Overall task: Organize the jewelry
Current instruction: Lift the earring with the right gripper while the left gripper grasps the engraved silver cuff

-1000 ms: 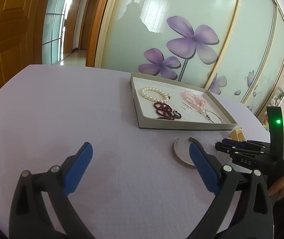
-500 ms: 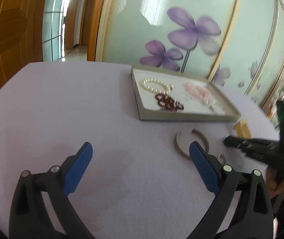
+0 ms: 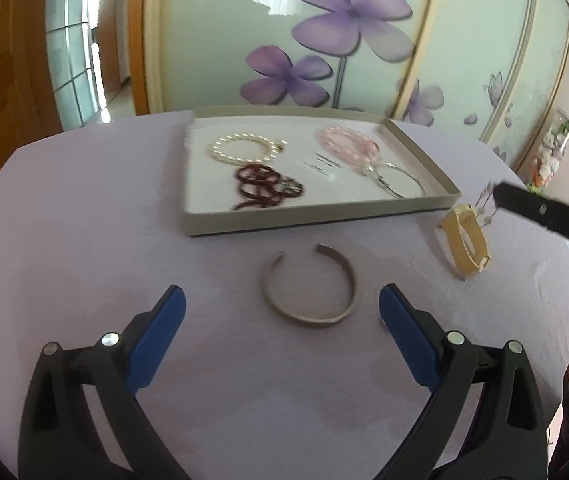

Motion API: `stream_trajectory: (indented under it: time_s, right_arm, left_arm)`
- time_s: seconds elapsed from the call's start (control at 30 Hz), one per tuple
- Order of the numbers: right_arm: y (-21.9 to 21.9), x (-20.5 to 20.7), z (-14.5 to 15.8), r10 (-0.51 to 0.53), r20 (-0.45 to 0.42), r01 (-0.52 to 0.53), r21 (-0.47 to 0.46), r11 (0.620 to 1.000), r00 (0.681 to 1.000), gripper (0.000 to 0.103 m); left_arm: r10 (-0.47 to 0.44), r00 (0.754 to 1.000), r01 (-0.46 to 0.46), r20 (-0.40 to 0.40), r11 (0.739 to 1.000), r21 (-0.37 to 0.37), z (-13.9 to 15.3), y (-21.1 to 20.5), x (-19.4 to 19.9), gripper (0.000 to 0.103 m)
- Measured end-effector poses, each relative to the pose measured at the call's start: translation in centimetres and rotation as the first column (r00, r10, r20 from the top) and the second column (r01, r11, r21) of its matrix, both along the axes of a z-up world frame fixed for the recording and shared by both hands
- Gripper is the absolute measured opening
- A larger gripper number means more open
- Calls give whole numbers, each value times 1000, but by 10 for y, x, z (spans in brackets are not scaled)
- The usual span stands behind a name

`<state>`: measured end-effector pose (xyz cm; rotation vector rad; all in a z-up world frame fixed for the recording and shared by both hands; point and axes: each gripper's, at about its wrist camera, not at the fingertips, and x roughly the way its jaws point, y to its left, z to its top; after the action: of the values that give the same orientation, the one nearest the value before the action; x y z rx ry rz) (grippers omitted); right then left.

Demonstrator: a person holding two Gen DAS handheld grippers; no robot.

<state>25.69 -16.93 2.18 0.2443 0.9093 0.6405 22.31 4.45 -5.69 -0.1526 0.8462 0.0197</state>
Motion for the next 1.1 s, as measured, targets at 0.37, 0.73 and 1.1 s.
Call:
stream_trajectory:
  time_s: [0.37, 0.73, 1.1]
  right_arm:
    - [-9, 6, -4, -13, -2, 13, 15, 1000, 1000, 9]
    - [-10, 6, -3, -9, 6, 9, 18, 1000, 1000, 9]
    - [-9, 3, 7, -6, 28, 5, 20, 1000, 1000, 9]
  left_arm:
    - [33, 993, -26, -117, 998, 60, -21, -23, 42, 98]
    - [89, 984, -79, -151, 994, 71, -29, -17, 51, 79]
    - [107, 987, -104, -119, 994, 31, -13, 4, 36, 67]
